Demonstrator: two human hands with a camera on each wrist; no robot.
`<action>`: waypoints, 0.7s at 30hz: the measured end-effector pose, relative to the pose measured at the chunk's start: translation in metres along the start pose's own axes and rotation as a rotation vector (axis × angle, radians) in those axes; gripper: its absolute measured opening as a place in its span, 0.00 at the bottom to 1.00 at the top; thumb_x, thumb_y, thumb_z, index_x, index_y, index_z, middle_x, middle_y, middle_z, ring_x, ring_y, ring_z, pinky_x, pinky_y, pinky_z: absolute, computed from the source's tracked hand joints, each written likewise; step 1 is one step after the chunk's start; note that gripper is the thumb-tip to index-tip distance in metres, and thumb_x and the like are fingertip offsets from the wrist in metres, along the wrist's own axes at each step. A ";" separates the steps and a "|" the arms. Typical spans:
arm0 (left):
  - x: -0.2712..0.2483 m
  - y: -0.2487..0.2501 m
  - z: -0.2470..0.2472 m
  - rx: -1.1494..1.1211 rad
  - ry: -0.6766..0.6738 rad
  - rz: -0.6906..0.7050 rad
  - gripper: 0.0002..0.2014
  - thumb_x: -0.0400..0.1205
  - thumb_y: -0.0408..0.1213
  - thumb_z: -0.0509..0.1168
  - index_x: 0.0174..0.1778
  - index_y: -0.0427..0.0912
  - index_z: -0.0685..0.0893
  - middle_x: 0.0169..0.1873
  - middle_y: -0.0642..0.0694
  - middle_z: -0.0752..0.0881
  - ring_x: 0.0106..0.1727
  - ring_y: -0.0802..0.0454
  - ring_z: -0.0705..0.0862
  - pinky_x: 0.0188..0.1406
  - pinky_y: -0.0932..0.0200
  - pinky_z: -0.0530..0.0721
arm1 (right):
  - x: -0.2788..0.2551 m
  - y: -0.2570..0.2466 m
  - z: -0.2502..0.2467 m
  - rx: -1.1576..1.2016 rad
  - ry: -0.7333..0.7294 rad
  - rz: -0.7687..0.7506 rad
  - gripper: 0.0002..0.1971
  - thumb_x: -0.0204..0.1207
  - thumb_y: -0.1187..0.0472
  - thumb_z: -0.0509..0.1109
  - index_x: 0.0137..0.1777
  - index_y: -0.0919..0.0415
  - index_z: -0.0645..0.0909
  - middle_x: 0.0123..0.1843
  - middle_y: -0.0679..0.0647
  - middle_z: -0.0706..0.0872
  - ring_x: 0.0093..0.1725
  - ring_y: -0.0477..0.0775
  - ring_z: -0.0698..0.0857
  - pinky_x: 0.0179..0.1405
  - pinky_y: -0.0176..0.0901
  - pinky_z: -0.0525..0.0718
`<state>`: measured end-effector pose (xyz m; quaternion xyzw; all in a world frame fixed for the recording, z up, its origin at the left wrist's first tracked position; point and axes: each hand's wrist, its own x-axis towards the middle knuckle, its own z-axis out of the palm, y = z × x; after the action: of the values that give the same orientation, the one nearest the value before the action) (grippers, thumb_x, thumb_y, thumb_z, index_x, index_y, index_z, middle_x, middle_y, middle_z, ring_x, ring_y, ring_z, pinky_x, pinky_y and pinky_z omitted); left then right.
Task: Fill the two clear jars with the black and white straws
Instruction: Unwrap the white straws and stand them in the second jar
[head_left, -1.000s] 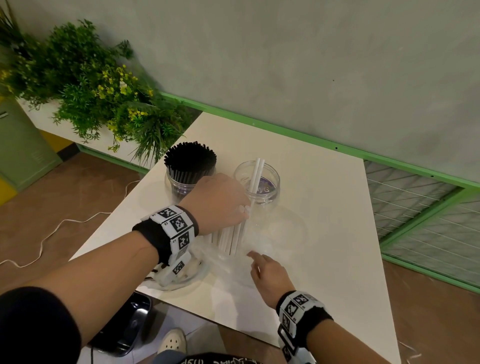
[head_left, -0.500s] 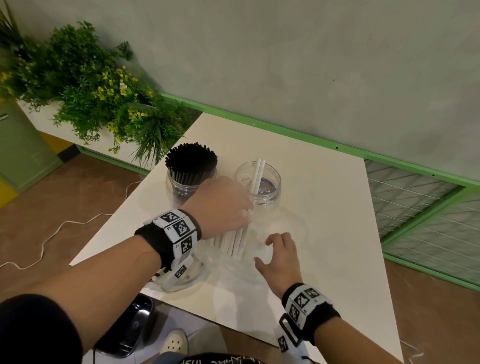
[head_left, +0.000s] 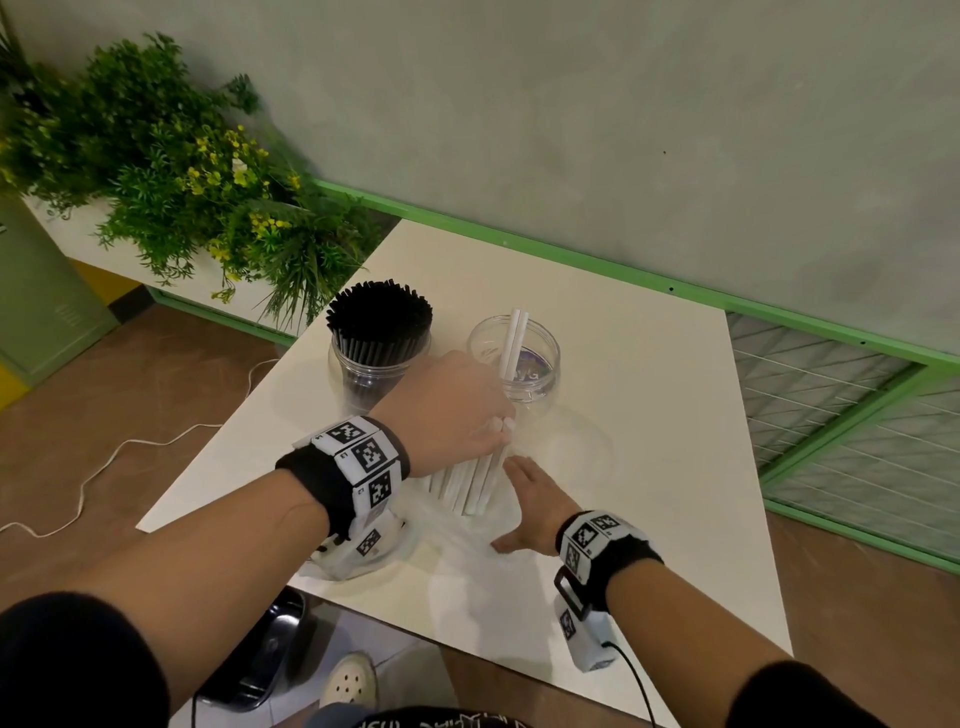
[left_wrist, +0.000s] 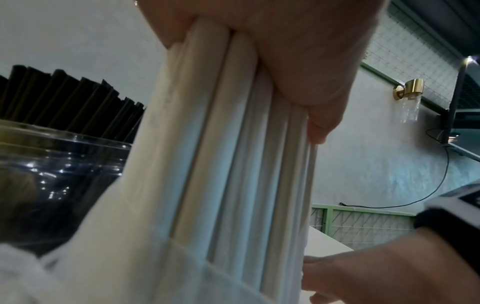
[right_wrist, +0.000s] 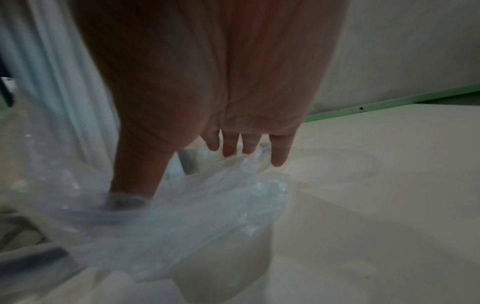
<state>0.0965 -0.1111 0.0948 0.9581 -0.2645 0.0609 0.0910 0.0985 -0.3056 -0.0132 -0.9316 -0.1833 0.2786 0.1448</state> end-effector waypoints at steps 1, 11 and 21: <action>-0.001 -0.001 0.000 0.000 0.005 0.000 0.19 0.79 0.62 0.51 0.55 0.63 0.83 0.58 0.60 0.81 0.64 0.52 0.74 0.57 0.49 0.72 | 0.000 0.002 -0.002 0.054 0.005 -0.009 0.54 0.66 0.45 0.80 0.84 0.57 0.49 0.85 0.50 0.50 0.84 0.51 0.53 0.81 0.43 0.56; -0.009 -0.023 0.000 -0.007 0.052 0.000 0.18 0.79 0.62 0.54 0.54 0.61 0.84 0.56 0.61 0.81 0.61 0.51 0.77 0.51 0.51 0.72 | -0.025 -0.006 0.012 0.034 0.230 -0.010 0.49 0.56 0.27 0.75 0.77 0.39 0.61 0.80 0.48 0.47 0.77 0.57 0.55 0.74 0.59 0.67; -0.008 -0.046 -0.010 -0.091 -0.044 0.064 0.21 0.79 0.64 0.51 0.57 0.63 0.83 0.56 0.61 0.79 0.62 0.53 0.73 0.56 0.51 0.68 | 0.006 -0.049 0.020 0.043 0.175 0.213 0.52 0.63 0.38 0.78 0.81 0.49 0.51 0.79 0.52 0.51 0.75 0.59 0.62 0.73 0.51 0.69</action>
<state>0.1126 -0.0661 0.0965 0.9451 -0.2996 0.0307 0.1266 0.0793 -0.2562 -0.0141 -0.9632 -0.0638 0.2140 0.1498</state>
